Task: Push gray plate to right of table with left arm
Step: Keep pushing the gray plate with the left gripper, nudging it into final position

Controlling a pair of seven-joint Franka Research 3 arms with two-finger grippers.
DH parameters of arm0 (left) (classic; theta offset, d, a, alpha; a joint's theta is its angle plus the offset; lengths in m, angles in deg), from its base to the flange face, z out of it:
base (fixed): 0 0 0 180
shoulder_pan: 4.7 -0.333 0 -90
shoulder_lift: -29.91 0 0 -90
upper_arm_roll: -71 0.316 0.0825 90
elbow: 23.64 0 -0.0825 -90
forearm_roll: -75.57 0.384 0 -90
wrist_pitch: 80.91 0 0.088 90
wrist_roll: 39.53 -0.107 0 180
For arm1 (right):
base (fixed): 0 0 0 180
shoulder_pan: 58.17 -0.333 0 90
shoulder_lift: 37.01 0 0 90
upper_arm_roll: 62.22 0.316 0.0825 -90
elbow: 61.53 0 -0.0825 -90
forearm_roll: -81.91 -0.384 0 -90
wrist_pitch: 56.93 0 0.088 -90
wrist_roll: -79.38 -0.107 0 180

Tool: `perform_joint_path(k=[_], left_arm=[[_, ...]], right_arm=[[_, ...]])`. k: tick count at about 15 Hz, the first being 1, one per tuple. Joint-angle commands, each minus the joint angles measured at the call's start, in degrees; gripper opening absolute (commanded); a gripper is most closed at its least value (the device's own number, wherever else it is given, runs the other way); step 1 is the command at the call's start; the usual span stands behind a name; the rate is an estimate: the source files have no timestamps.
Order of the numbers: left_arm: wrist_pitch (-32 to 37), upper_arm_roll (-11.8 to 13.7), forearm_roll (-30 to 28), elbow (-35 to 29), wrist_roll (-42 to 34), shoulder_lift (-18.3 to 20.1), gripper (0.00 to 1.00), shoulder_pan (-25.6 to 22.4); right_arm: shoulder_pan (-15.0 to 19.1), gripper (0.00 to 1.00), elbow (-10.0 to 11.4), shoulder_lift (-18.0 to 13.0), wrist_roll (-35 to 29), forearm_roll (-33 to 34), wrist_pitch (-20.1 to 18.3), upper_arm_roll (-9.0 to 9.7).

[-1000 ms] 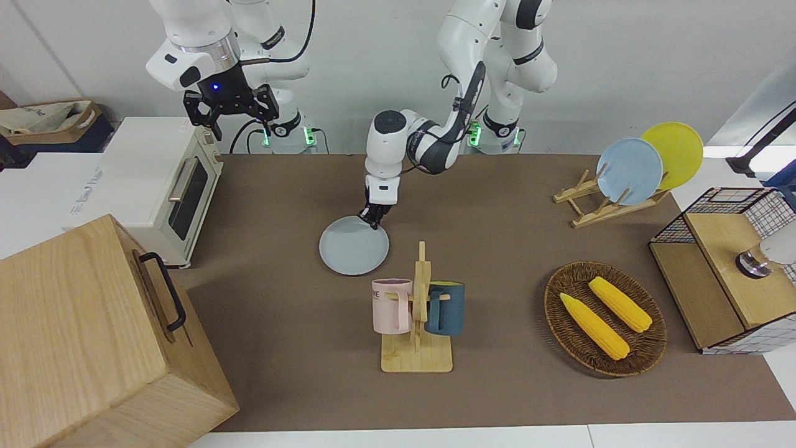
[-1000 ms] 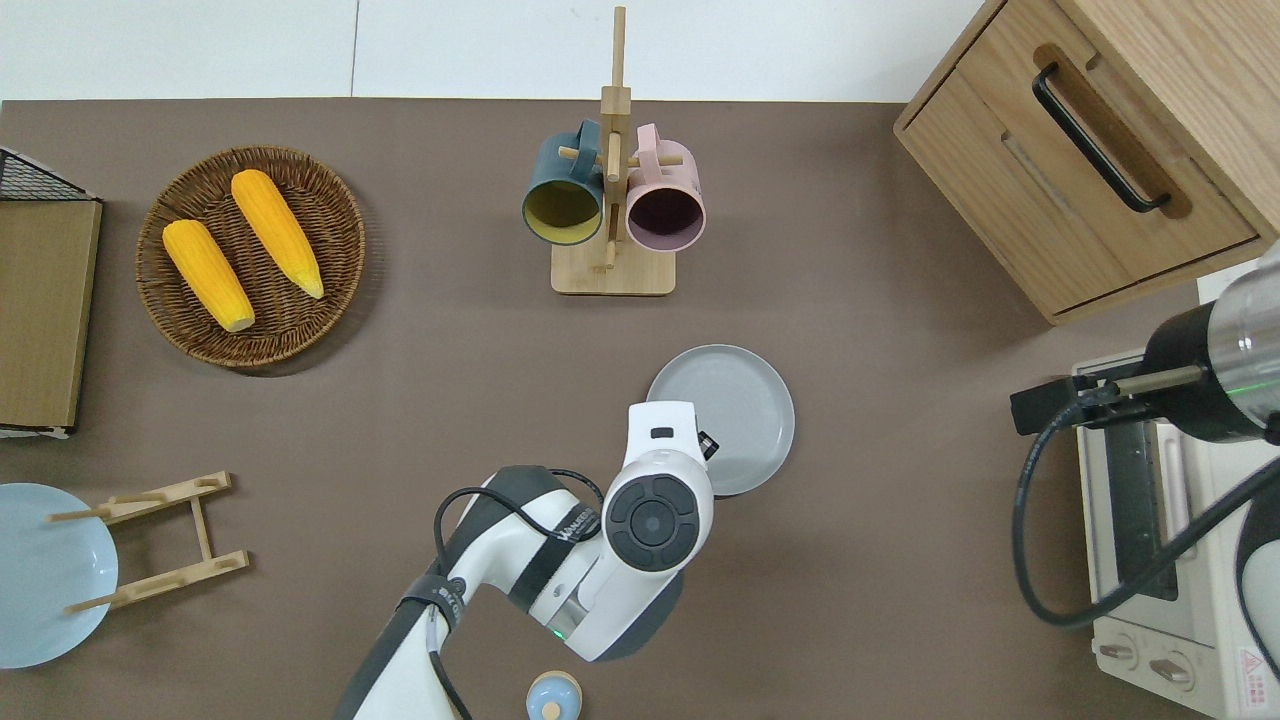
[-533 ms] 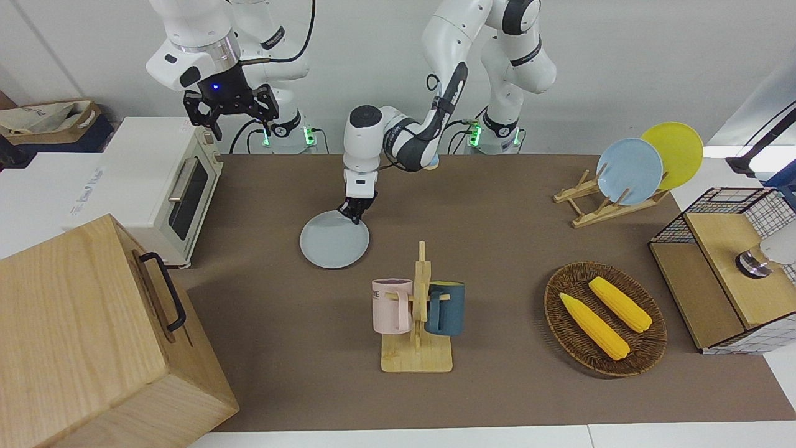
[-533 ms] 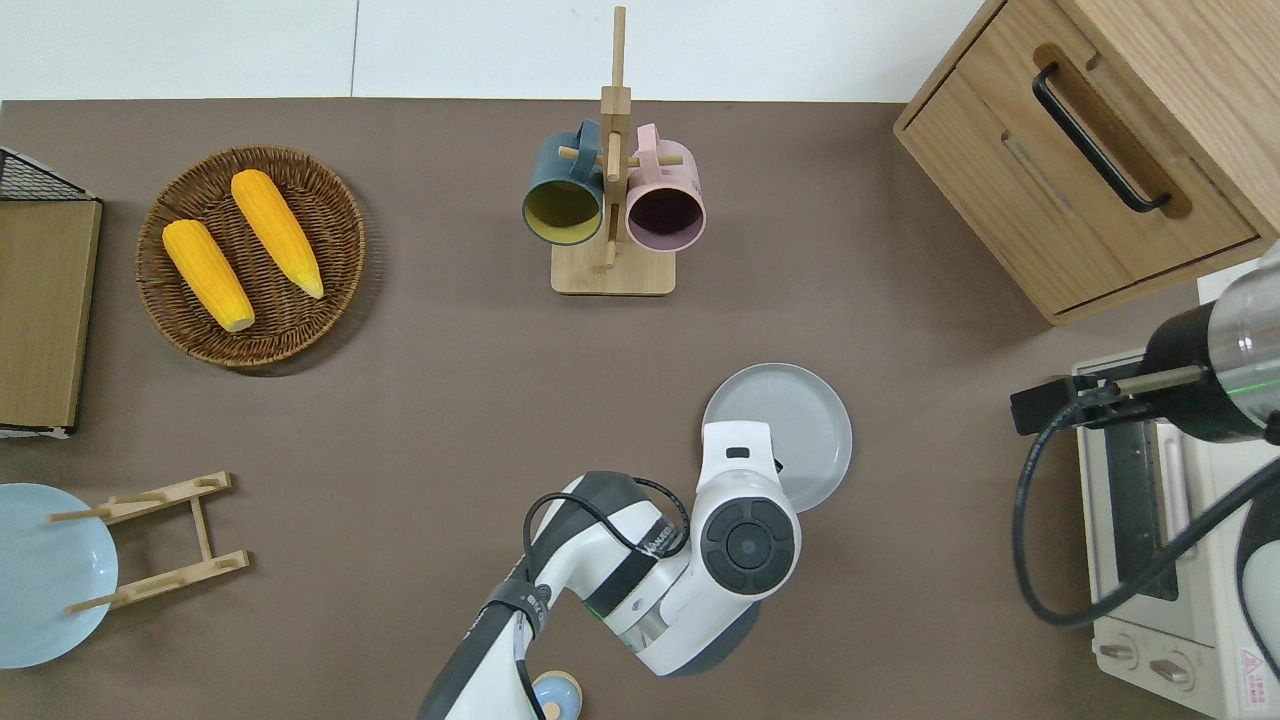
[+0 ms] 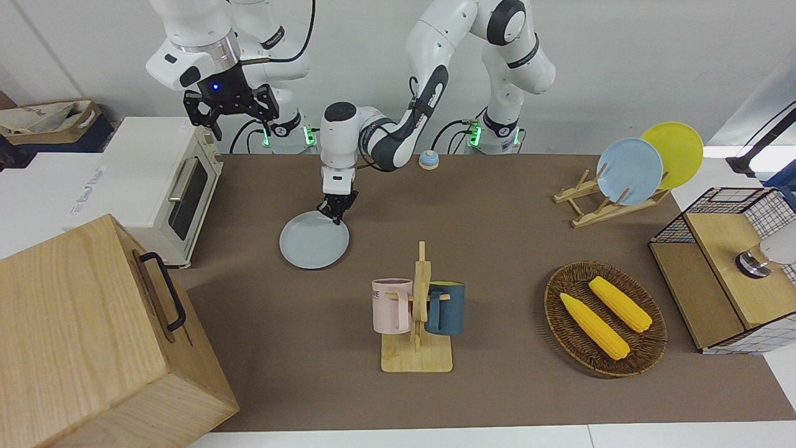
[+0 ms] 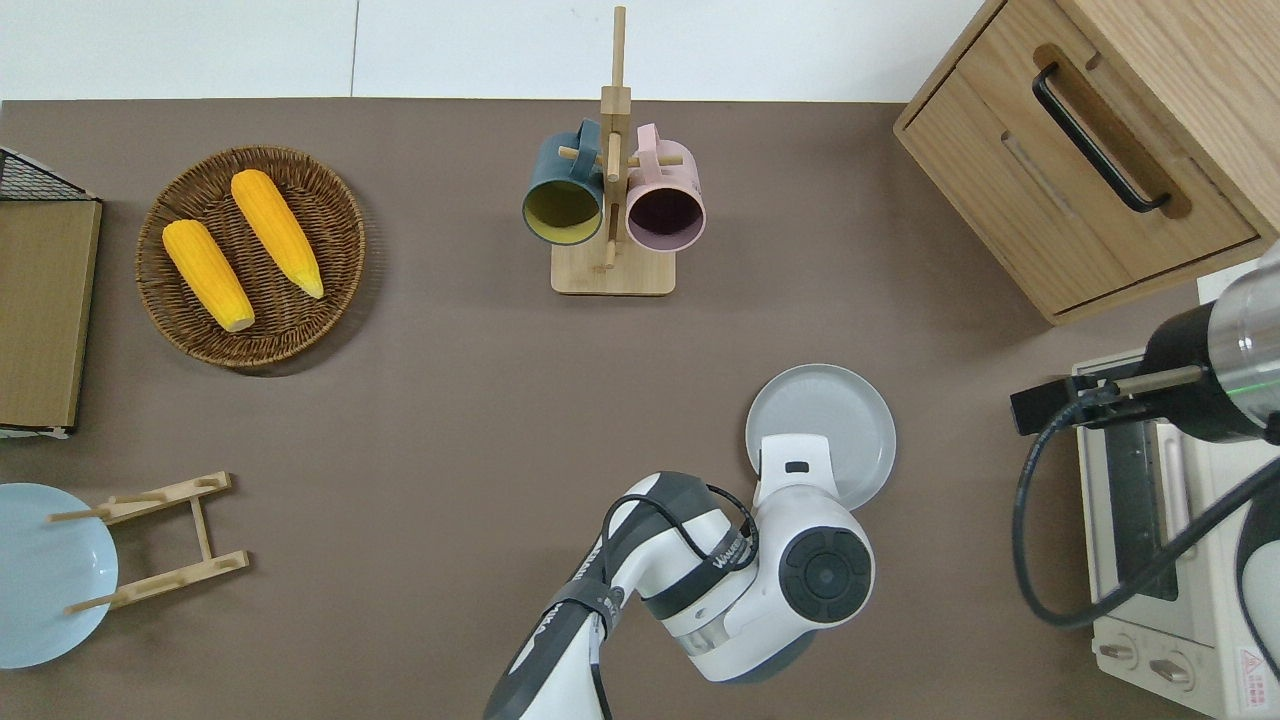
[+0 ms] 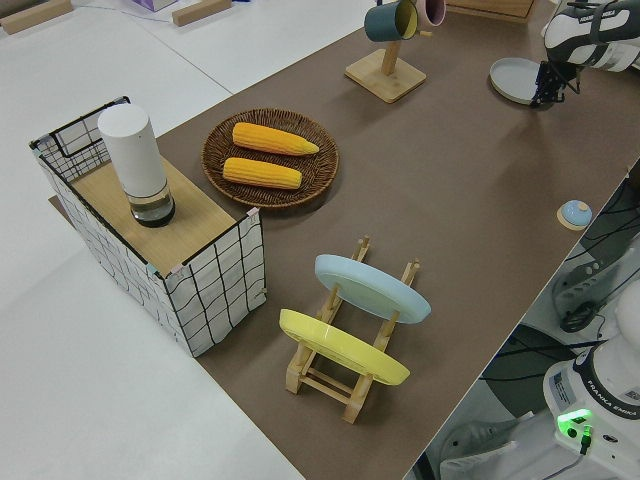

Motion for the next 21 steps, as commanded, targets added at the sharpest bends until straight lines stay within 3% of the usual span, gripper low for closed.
perform_joint_path(k=[1, 4, 6, 8, 14, 16, 19, 21], left_arm=[[0.9, 0.5, 0.8, 2.5, 1.5, -3.5, 0.0, 1.4], [0.9, 0.6, 0.4, 2.5, 1.4, -3.4, 0.33, 1.3], [1.1, 0.8, 0.3, 2.9, 1.5, -3.2, 0.63, 1.0], [2.8, 1.0, 0.6, 3.7, 1.4, -2.7, 0.99, 0.7], [10.2, 1.4, 0.9, 6.2, 0.7, -1.8, 0.99, 0.3], [11.3, 2.8, 1.0, 6.2, -0.4, -0.5, 0.99, -0.3], [15.6, 4.2, 0.7, 6.4, -4.3, 1.1, 0.99, -1.3], [19.2, 4.2, 0.3, 8.9, -11.2, 2.3, 0.99, -3.9]], right_arm=[[1.2, 0.983, -0.5, -0.2, -0.1, -0.6, -0.8, 0.77], [1.2, 0.983, -0.5, -0.2, -0.1, -0.6, -0.8, 0.77], [1.2, 0.983, -0.5, -0.2, -0.1, -0.6, -0.8, 0.77], [1.2, 0.983, -0.5, -0.2, -0.1, -0.6, -0.8, 0.77], [1.2, 0.983, -0.5, -0.2, -0.1, -0.6, -0.8, 0.77], [1.2, 0.983, -0.5, -0.2, -0.1, -0.6, -0.8, 0.86], [1.2, 0.983, -0.5, -0.2, -0.1, -0.6, -0.8, 0.86], [1.2, 0.983, -0.5, -0.2, -0.1, -0.6, -0.8, 0.86]])
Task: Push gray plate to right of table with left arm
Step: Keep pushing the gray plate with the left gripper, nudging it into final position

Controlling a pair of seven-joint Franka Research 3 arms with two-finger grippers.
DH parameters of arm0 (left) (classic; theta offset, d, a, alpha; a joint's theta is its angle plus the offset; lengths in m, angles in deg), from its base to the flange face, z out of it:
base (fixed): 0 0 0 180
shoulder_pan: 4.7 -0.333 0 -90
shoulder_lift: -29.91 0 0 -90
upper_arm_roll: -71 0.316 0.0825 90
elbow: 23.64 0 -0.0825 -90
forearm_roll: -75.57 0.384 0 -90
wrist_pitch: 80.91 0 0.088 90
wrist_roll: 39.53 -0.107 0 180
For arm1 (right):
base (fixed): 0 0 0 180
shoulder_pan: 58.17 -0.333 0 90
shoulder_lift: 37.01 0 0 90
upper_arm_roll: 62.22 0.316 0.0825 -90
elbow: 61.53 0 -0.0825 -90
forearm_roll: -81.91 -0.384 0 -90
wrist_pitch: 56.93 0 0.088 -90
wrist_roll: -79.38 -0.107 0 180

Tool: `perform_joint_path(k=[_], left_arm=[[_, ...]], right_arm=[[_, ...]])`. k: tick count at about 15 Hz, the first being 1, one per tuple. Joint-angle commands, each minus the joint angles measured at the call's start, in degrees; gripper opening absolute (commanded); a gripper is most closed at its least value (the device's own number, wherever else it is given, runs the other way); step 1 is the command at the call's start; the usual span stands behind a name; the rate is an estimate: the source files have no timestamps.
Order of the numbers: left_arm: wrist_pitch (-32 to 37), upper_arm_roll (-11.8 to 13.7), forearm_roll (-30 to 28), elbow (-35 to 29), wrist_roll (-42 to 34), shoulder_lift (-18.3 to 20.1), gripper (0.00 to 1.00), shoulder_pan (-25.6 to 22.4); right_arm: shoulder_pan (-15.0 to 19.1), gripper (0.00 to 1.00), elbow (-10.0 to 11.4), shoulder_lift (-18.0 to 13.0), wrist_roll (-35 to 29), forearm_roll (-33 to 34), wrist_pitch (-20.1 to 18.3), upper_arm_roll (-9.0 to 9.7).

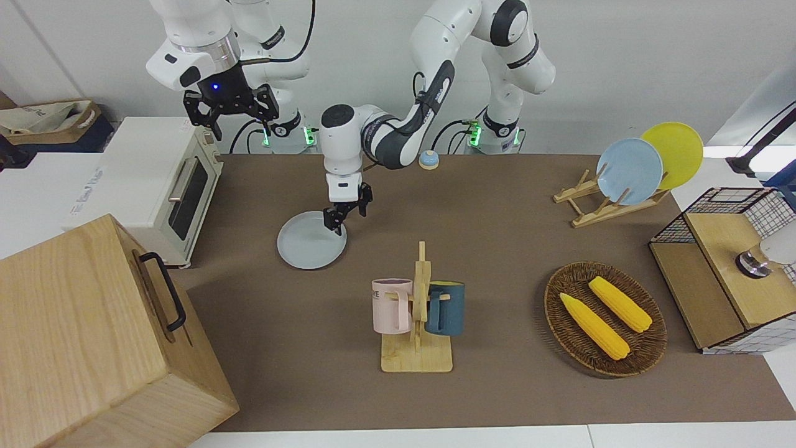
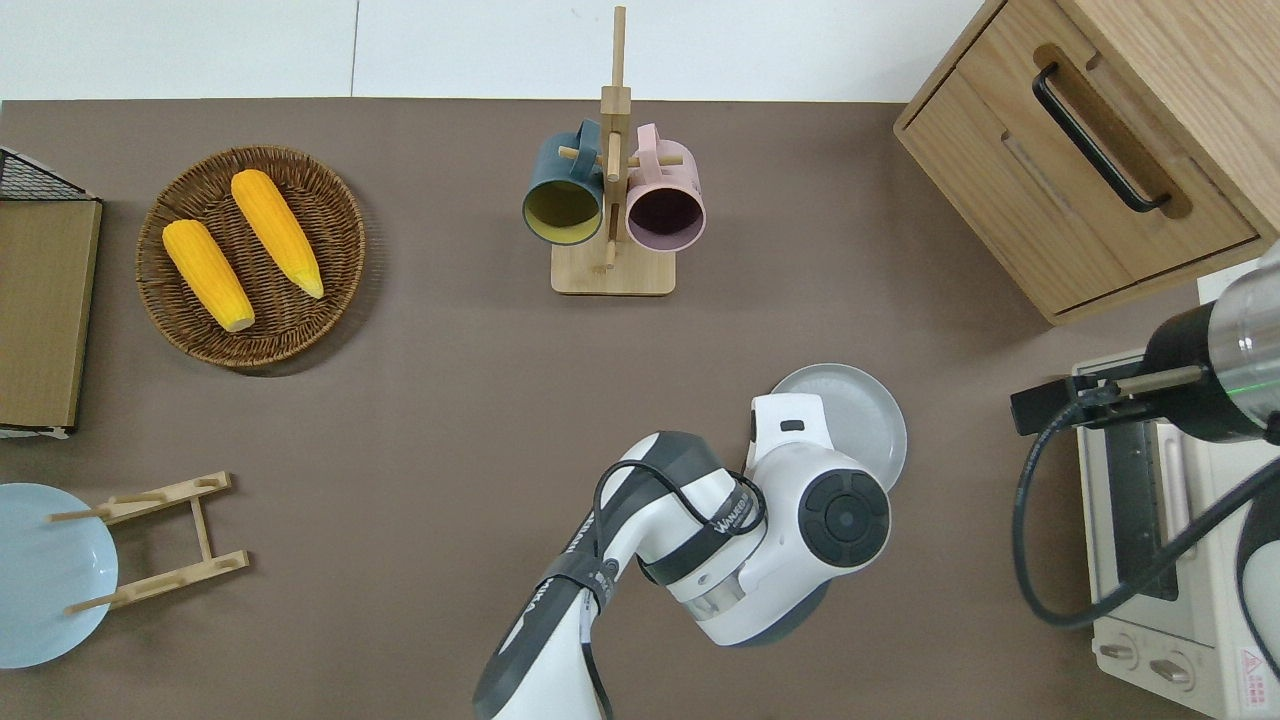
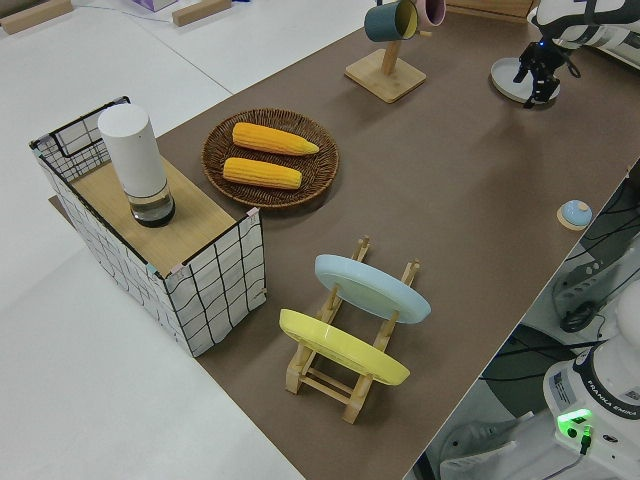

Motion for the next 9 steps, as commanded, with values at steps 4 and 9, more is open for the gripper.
perform_joint_path(k=[4, 9], left_arm=[[17.6, 0.2, -0.1, 6.2, -24.1, 4.9, 1.0, -6.5], [26.6, 0.2, -1.1, 6.8, -40.7, 11.7, 0.99, -10.8]], right_arm=[[1.2, 0.983, -0.5, -0.2, -0.1, -0.6, -0.8, 0.77], [1.2, 0.983, -0.5, -0.2, -0.1, -0.6, -0.9, 0.77]])
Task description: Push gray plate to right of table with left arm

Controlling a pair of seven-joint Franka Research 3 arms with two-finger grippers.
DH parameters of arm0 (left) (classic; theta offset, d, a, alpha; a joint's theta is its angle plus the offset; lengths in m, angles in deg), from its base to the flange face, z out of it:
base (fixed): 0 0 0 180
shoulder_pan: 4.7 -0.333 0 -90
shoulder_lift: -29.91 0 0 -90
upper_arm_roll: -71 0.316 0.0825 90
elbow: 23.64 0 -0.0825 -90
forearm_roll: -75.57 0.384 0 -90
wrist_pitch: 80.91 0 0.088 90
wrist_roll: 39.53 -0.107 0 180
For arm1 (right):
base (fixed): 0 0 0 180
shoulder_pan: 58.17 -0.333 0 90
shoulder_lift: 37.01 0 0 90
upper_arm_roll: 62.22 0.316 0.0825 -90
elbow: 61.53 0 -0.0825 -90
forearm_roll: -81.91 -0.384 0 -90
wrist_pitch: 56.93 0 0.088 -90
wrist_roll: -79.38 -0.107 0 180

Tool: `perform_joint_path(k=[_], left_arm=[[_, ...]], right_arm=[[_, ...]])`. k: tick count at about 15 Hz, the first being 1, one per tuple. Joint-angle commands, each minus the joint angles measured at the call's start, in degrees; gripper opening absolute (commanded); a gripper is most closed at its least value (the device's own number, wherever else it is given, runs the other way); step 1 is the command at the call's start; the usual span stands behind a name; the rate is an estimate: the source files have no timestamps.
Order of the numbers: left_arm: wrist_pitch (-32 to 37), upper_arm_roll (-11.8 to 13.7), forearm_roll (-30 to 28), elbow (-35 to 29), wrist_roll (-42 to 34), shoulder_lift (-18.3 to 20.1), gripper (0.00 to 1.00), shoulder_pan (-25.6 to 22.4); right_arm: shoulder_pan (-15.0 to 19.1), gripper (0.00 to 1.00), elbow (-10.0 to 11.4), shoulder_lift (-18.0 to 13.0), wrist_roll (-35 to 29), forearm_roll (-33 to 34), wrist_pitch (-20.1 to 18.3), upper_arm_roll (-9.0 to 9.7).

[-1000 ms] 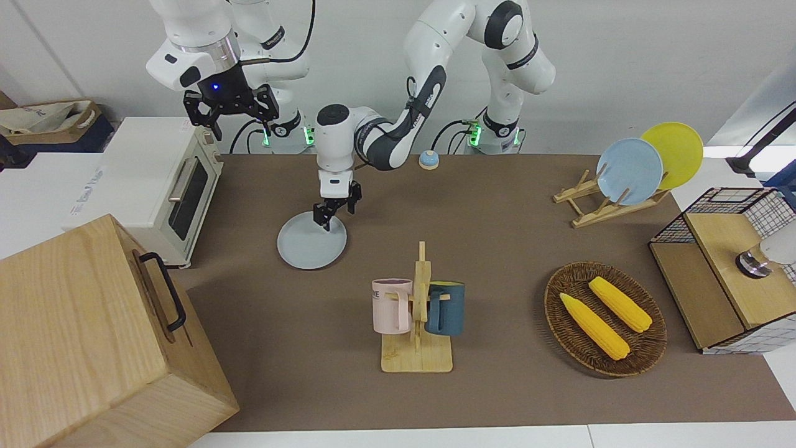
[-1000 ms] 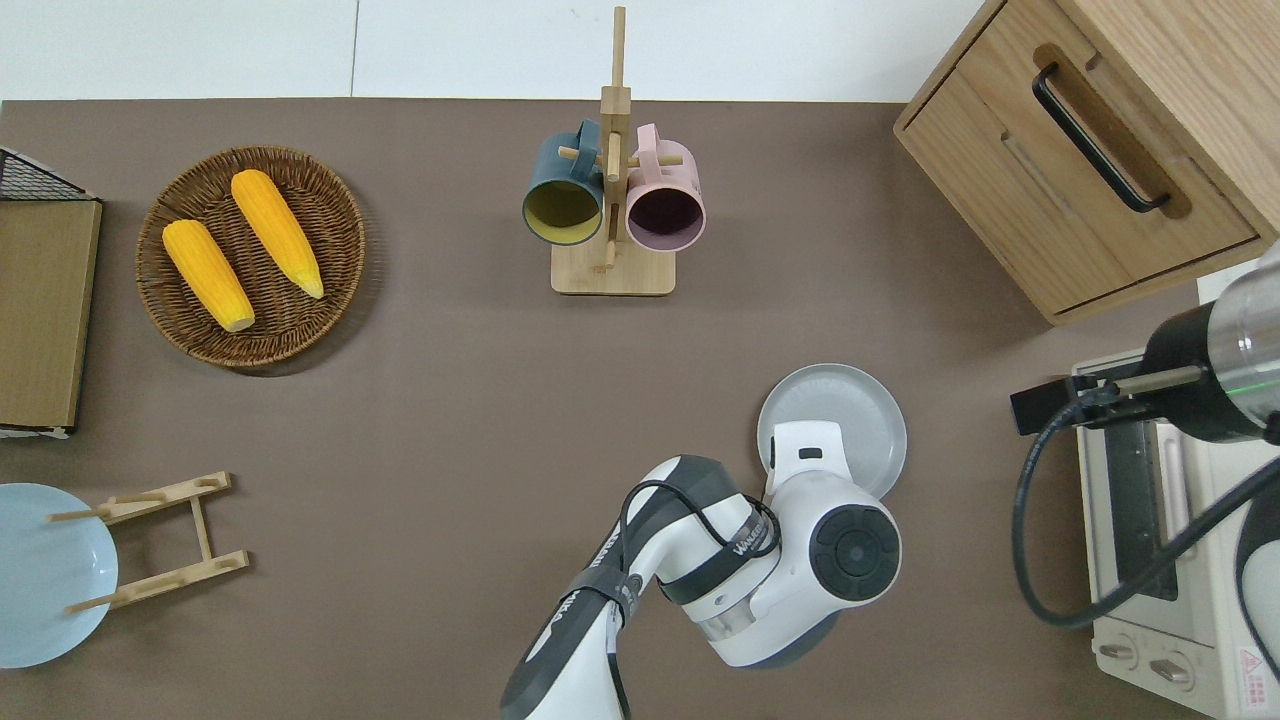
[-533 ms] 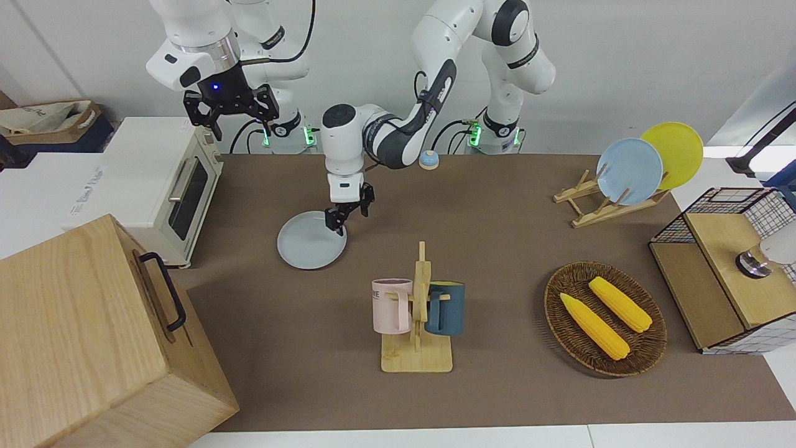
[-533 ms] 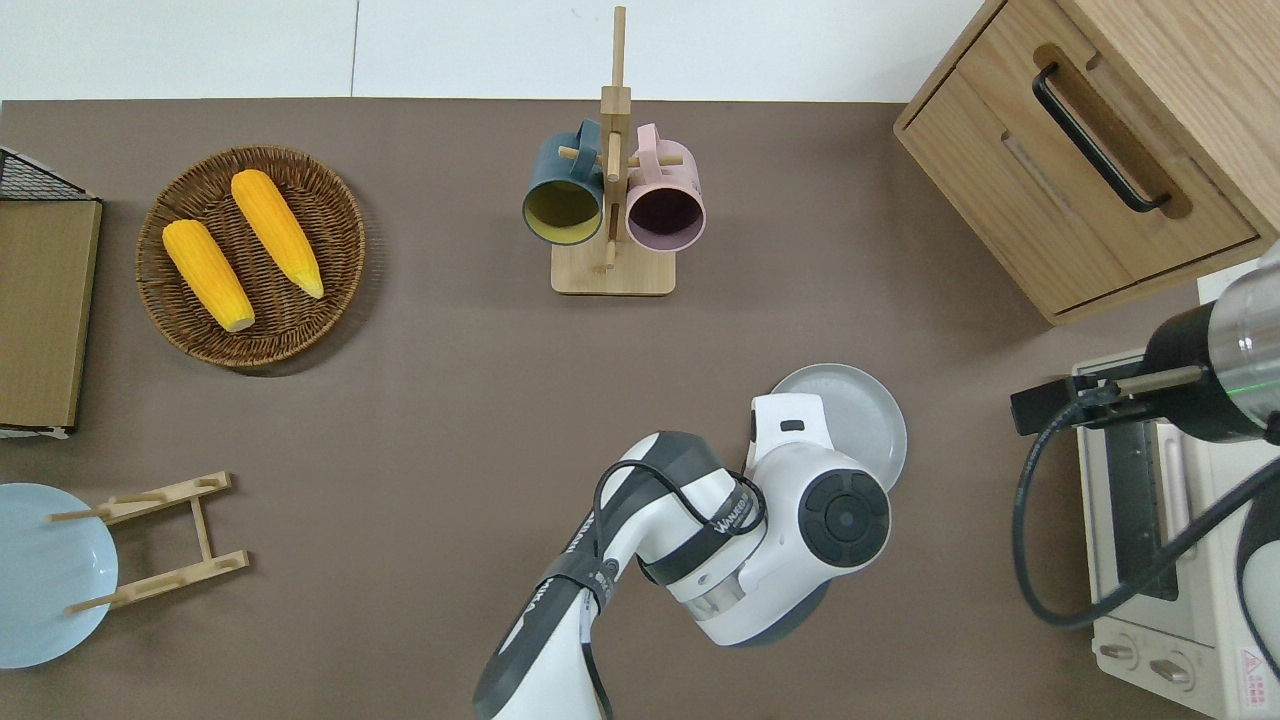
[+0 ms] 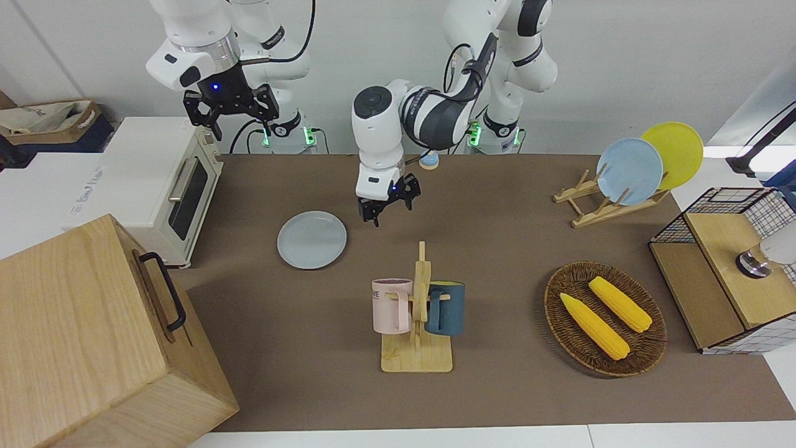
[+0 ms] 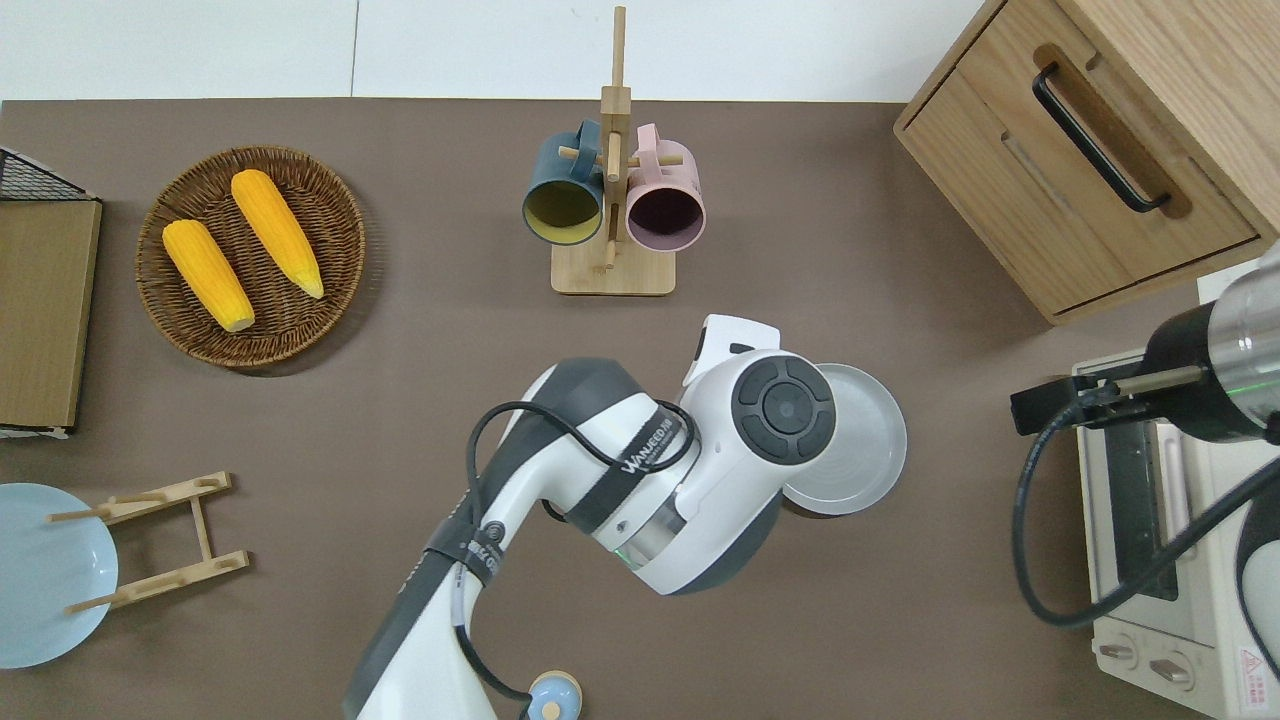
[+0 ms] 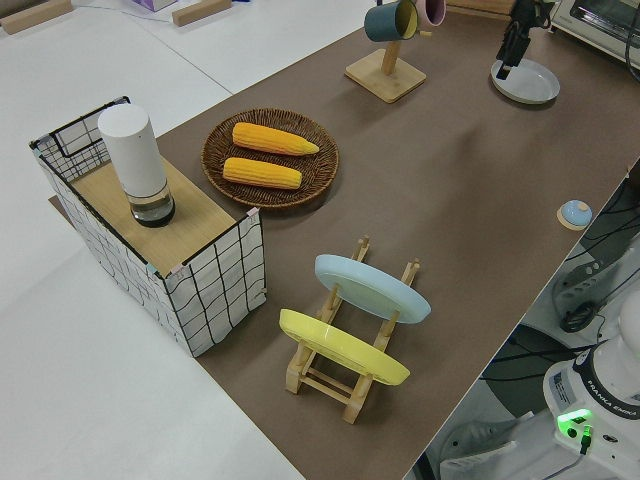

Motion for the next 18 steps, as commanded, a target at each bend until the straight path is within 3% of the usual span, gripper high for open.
perform_joint_path(k=[1, 4, 9, 18], left_arm=[[7.5, -0.2, -0.8, 0.0, -12.2, 5.8, 0.99, -3.3], [14.7, -0.1, -0.8, -0.2, -23.9, 10.8, 0.99, -7.5], [20.3, -0.2, -0.8, -0.7, -33.9, 16.1, 0.99, -14.4], [21.3, -0.3, -0.8, -2.4, -54.2, 21.1, 1.0, -30.5]], right_arm=[[1.2, 0.983, -0.5, -0.2, -0.1, -0.6, -0.8, 0.86], [1.2, 0.983, -0.5, -0.2, -0.1, -0.6, -0.8, 0.77], [1.2, 0.983, -0.5, -0.2, -0.1, -0.6, -0.8, 0.77], [1.2, 0.983, -0.5, -0.2, -0.1, -0.6, -0.8, 0.86]])
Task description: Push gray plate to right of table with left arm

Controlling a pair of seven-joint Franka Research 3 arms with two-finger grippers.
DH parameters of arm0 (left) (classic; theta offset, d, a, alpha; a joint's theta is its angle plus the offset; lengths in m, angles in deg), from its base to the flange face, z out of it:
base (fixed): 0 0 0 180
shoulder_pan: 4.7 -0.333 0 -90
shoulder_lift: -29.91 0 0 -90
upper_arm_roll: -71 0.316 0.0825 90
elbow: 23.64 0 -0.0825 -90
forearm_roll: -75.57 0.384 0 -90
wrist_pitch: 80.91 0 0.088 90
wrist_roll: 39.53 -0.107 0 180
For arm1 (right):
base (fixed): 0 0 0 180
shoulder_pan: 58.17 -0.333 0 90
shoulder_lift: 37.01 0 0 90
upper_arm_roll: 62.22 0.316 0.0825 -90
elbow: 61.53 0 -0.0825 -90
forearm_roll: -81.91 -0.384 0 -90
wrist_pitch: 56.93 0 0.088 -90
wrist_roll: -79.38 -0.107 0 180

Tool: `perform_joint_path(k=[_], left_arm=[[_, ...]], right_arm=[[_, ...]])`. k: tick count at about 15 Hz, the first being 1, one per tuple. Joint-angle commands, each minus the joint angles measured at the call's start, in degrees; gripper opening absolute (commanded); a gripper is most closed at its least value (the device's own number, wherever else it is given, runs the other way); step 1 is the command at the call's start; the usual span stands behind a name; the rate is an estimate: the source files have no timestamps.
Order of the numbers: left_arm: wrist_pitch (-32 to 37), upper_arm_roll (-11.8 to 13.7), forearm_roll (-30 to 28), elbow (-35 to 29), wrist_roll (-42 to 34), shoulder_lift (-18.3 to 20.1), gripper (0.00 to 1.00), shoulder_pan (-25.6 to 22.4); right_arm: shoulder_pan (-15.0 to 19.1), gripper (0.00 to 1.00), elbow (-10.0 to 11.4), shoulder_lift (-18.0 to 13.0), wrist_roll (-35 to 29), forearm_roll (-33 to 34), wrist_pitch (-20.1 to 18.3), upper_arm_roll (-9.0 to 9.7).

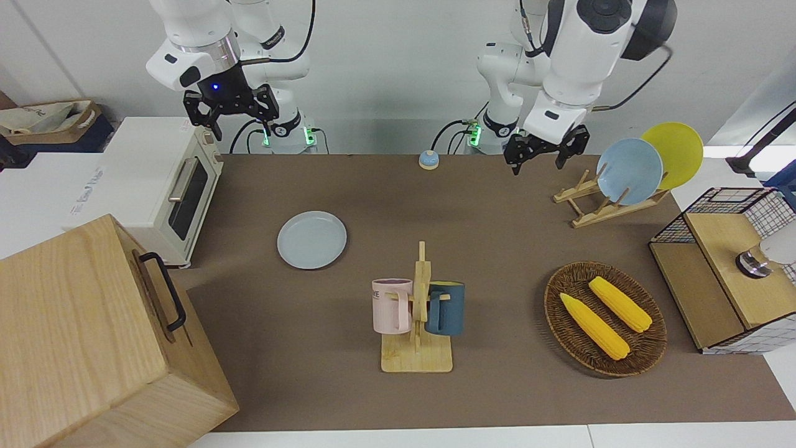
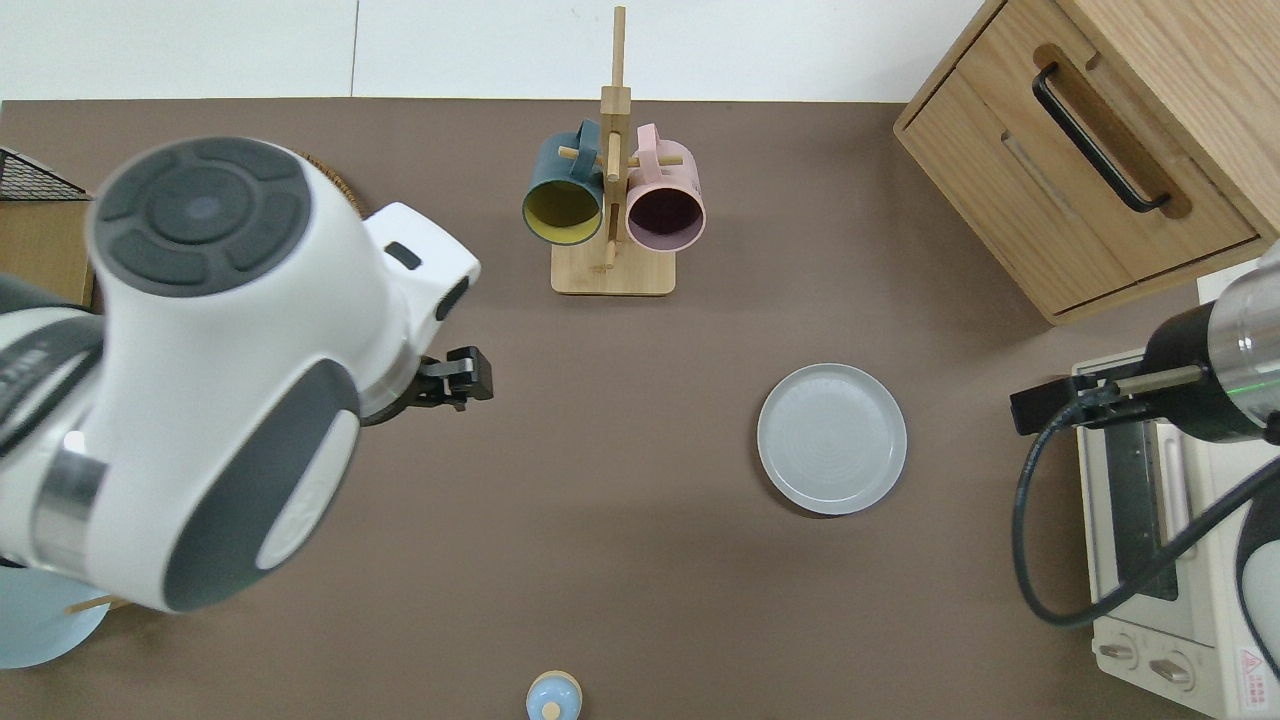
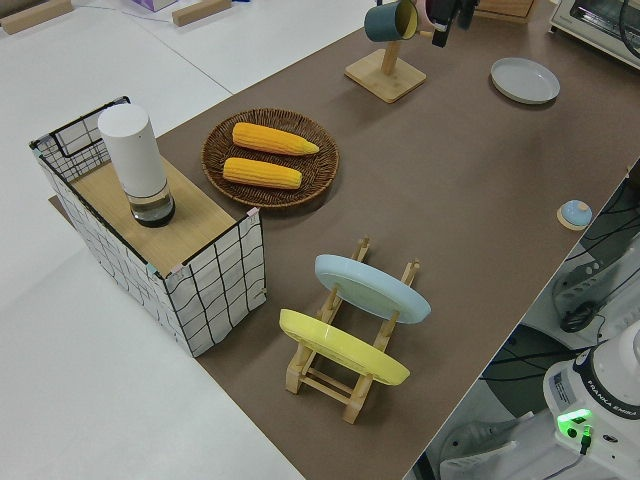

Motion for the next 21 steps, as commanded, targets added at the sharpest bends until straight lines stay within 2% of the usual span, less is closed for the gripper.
perform_joint_path(k=[1, 6, 11, 15, 21], left_arm=[[0.9, -0.5, -0.7, -3.4, -7.7, 3.6, 1.0, -5.4], [-1.5, -0.5, -0.7, -9.1, -14.1, 7.9, 1.0, -11.2], [-9.6, -0.3, -0.7, -21.1, -14.4, 14.9, 1.0, -11.6], [-14.3, -0.5, -0.7, -26.5, -16.0, 17.0, 1.0, -10.9], [-14.3, -0.5, -0.6, -26.6, -16.4, 16.9, 1.0, -10.9]], right_arm=[[1.2, 0.983, -0.5, -0.2, -0.1, -0.6, -0.8, 0.77], [1.2, 0.983, -0.5, -0.2, -0.1, -0.6, -0.8, 0.77], [1.2, 0.983, -0.5, -0.2, -0.1, -0.6, -0.9, 0.77], [1.2, 0.983, -0.5, -0.2, -0.1, -0.6, -0.8, 0.77], [1.2, 0.983, -0.5, -0.2, -0.1, -0.6, -0.8, 0.77]])
